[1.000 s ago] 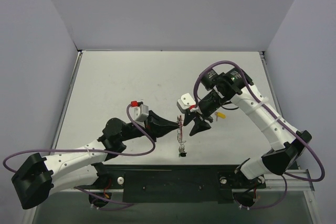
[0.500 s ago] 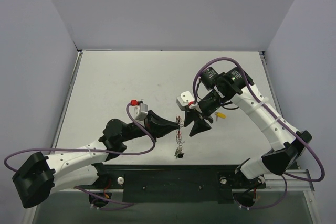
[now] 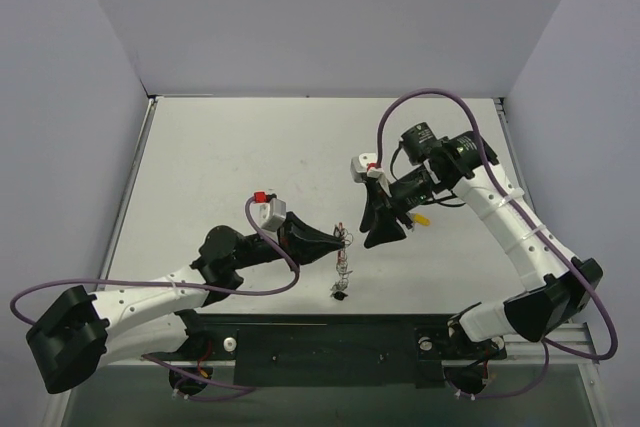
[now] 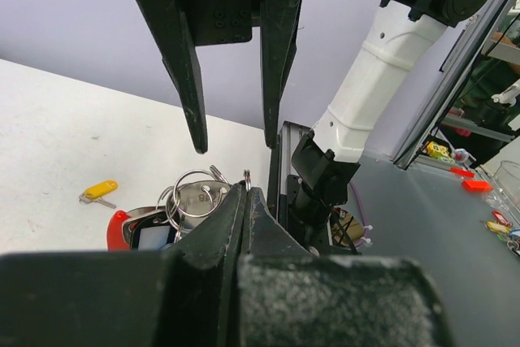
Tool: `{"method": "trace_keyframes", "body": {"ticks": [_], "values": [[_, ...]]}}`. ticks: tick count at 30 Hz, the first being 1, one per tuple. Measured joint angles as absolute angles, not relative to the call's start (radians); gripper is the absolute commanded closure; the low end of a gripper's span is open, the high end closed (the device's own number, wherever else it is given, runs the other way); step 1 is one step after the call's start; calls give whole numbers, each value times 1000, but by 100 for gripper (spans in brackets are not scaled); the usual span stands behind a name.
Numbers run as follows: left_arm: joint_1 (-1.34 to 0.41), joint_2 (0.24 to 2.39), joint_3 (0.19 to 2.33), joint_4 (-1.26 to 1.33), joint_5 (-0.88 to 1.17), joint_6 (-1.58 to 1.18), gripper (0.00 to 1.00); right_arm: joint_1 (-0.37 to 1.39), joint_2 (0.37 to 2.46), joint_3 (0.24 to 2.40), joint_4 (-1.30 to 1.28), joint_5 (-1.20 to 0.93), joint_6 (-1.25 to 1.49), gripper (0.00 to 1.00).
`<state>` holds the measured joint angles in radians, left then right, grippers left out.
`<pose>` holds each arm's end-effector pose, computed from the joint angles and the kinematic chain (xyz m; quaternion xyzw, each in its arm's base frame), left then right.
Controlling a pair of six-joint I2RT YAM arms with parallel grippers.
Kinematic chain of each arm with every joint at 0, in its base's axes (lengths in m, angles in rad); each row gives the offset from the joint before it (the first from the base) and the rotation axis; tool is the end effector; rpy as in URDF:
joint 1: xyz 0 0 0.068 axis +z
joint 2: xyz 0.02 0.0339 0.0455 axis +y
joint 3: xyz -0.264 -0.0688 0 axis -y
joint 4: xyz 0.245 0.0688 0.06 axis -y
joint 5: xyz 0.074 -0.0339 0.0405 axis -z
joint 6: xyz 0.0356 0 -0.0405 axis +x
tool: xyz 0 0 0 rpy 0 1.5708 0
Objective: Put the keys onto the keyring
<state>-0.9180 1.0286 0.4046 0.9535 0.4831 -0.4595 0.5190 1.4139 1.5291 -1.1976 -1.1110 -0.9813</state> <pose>0.1190 -0.1828 0.2793 0.3178 0.5057 -0.6094 0.5214 0.2076 0.1554 0.3827 -0.6553 0.5162 0.4510 0.3172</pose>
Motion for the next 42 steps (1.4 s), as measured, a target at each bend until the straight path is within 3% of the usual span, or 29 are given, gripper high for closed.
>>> {"method": "trace_keyframes", "body": {"ticks": [17,20,25,42], "values": [[-921,1061,413,973,512,-459,100,523,1394,1368,-926,-1195,-628,65],[-922,1061,413,973,514,-457,100,522,1384,1367,-915,-1203,-612,64],[-922,1061,414,971,514,-445,100,497,1357,1367,-908,-1218,-598,53],[-922,1061,410,958,508,-398,100,486,1302,1341,-981,-1224,-712,55]]}}
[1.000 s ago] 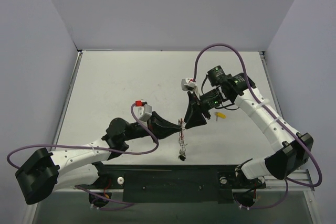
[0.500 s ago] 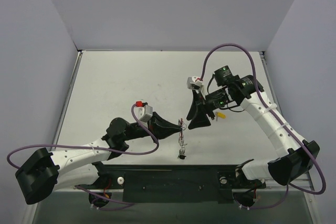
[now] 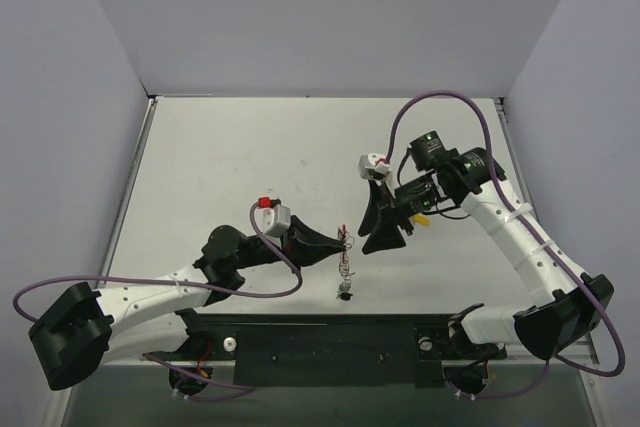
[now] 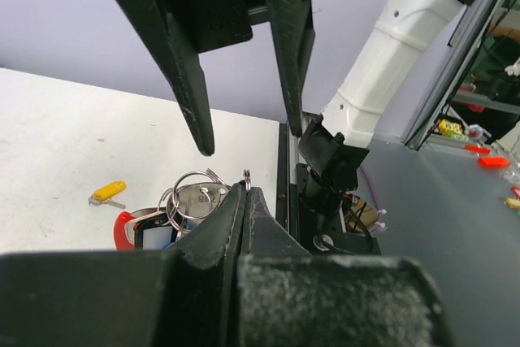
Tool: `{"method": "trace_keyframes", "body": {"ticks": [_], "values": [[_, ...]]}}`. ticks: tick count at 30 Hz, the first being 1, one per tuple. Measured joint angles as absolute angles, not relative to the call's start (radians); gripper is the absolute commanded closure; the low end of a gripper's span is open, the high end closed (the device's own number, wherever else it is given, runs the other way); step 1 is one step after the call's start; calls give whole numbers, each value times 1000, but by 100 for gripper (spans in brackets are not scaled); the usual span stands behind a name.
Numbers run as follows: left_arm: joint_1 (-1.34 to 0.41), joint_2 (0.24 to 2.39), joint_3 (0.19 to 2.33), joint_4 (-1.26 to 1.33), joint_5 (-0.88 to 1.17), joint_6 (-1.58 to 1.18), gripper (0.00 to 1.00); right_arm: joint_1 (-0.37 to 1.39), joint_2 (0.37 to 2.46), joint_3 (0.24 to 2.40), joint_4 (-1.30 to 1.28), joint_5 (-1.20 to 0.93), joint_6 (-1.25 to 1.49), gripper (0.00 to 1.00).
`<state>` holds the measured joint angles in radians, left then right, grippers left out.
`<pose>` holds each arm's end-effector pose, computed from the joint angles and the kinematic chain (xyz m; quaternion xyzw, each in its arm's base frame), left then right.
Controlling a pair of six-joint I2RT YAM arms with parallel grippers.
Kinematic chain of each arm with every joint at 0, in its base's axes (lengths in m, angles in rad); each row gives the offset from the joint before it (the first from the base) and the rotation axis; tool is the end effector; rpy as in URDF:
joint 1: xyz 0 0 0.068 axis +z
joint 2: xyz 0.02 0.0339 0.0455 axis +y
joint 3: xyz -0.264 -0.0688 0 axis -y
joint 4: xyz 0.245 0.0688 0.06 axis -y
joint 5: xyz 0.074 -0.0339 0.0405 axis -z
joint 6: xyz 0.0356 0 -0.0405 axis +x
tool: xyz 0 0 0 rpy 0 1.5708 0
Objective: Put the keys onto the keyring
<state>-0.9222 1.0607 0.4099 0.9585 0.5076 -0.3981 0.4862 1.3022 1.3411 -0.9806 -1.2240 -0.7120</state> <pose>0.1206 -0.1878 0.2750 0.3438 0.4995 -0.5962 0.5262 0.1993 0.1432 0.3679 -0.5857 0.5426 0.5143 0.3132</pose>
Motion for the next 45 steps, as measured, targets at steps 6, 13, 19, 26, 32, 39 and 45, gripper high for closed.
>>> {"method": "trace_keyframes", "body": {"ticks": [6,13,19,26,32,39,45], "values": [[-922,1028,380,954,585,-273,100,513,1302,1346,-1044,-1211,-809,55],[-913,966,403,801,665,-120,100,558,1322,1506,-1239,-1117,-1126,58],[-903,965,438,734,694,-88,100,611,1328,1547,-1288,-1050,-1287,59],[-902,989,441,777,701,-127,100,624,1327,1531,-1305,-1030,-1322,59],[-902,1042,440,884,700,-201,100,624,1327,1514,-1306,-1031,-1306,59],[-907,1095,440,994,648,-298,100,622,1318,1472,-1303,-1044,-1259,59],[-925,1098,403,1068,540,-366,100,549,1315,1474,-1292,-1095,-1182,59]]}}
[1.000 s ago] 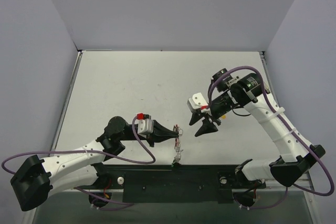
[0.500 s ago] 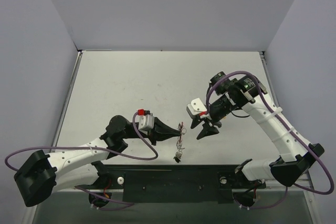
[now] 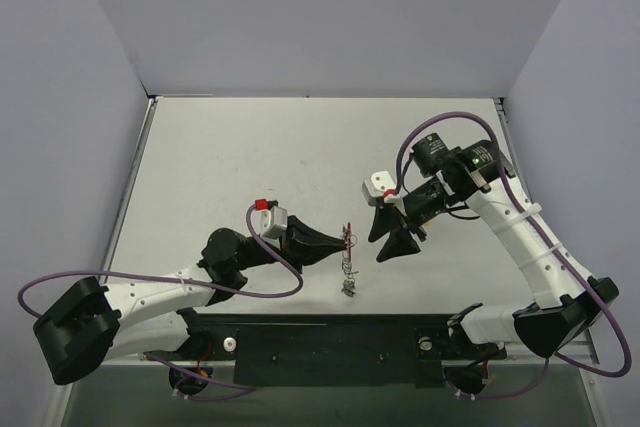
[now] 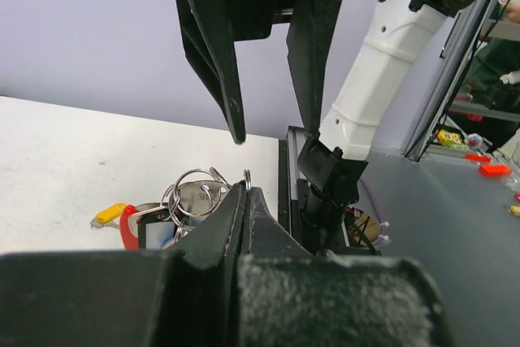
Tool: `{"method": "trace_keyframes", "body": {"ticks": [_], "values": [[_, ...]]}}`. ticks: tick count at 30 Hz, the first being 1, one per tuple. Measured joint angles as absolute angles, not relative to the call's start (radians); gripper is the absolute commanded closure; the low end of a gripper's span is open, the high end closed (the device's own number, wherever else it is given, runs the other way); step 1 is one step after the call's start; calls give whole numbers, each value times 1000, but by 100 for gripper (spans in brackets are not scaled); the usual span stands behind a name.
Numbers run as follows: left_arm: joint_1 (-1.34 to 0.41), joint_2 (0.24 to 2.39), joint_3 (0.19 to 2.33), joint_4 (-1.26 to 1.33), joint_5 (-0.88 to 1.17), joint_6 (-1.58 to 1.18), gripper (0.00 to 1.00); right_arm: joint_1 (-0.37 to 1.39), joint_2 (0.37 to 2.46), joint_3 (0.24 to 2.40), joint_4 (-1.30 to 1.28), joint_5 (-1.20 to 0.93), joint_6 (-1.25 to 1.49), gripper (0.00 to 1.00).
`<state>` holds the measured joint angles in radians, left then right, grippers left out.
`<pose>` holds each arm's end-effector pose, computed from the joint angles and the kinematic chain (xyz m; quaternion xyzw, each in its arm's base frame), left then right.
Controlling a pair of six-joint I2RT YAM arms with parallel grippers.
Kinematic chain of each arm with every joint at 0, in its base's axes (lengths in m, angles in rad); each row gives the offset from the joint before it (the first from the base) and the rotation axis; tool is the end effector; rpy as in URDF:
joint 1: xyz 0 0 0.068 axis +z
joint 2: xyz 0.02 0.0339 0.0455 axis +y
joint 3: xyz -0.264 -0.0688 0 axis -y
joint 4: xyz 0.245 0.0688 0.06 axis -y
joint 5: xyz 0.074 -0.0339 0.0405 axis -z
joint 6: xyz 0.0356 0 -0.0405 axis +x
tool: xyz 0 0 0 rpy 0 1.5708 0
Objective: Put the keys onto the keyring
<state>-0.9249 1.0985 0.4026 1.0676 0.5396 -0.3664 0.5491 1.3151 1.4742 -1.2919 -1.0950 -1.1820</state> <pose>0.1201 -0.1897 0.2756 0.3614 0.4621 -0.5989 0.5451 0.1745 0.1439 0.3852 -0.7079 0.4541 0.4252 0.3344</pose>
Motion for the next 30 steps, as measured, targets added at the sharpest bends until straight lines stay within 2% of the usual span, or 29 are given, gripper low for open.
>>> {"method": "trace_keyframes", "body": {"ticks": [9,23,30], "values": [[-935,1125,364,1179,390,-531,100,518,1323,1570,-1283,-1144,-1021,59],[-1000,997,443,860,22,-825,100,509,1386,1644,-1209,-1214,-729,60],[-1041,987,457,789,-65,-846,100,509,1423,1645,-1086,-1235,-508,61]]}}
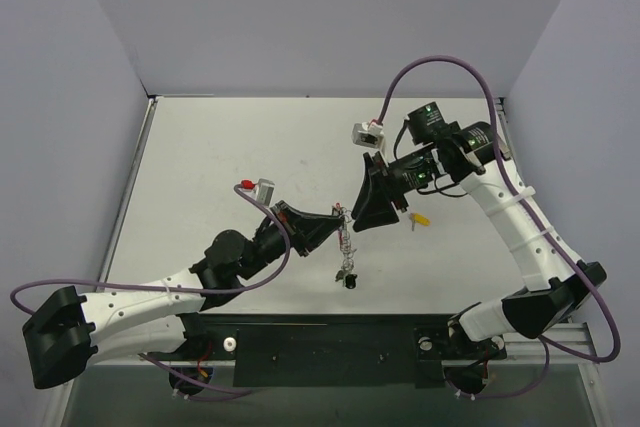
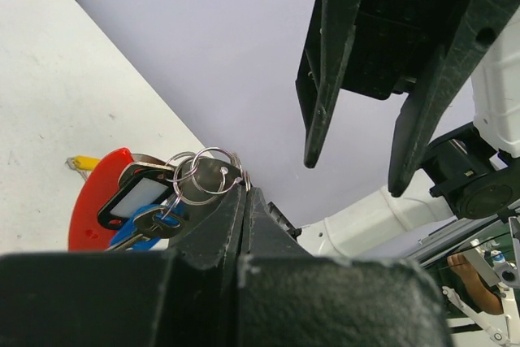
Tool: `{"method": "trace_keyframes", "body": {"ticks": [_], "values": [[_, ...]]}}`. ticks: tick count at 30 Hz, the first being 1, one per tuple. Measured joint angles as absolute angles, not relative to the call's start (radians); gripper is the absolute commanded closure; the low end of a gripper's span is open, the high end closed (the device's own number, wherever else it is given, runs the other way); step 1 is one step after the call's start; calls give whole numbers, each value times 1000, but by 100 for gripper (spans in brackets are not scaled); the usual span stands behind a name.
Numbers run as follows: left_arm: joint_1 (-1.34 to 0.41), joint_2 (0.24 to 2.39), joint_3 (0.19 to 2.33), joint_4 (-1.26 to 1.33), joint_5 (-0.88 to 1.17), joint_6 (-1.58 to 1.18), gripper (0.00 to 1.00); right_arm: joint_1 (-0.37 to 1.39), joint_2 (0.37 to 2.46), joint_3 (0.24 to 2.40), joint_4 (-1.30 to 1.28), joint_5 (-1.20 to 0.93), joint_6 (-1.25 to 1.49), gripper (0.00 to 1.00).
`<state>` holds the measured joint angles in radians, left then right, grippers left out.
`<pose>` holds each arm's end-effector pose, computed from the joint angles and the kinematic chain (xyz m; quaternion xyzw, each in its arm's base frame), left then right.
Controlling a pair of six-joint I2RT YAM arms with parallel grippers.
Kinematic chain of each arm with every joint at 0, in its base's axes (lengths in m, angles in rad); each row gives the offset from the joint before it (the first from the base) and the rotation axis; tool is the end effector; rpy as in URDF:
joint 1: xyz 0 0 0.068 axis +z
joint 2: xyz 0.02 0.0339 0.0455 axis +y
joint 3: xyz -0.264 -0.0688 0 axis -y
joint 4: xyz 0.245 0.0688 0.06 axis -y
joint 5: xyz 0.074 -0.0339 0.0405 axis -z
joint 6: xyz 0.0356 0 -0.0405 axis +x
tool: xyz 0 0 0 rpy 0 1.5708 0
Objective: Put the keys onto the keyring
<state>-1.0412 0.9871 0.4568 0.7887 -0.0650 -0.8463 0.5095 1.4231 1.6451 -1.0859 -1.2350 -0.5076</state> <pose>0.1142 -0.1905 0.2896 0.0337 0.6094 -0.6296 0.4807 0.2129 0.1574 0.4219 -0.5475 0.5705 0.5435 0.2817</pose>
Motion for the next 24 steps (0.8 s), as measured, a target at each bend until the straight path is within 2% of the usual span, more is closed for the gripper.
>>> {"method": "trace_keyframes", "body": {"ticks": [11,24], "values": [[-1045,1005,457,814,-71,-807,100,502,1415,1503,-808,-1185,-128,61],[-1046,1015,457,879,-28,-757,100,469,1380,1453,-714,-1182,-51,62]]}}
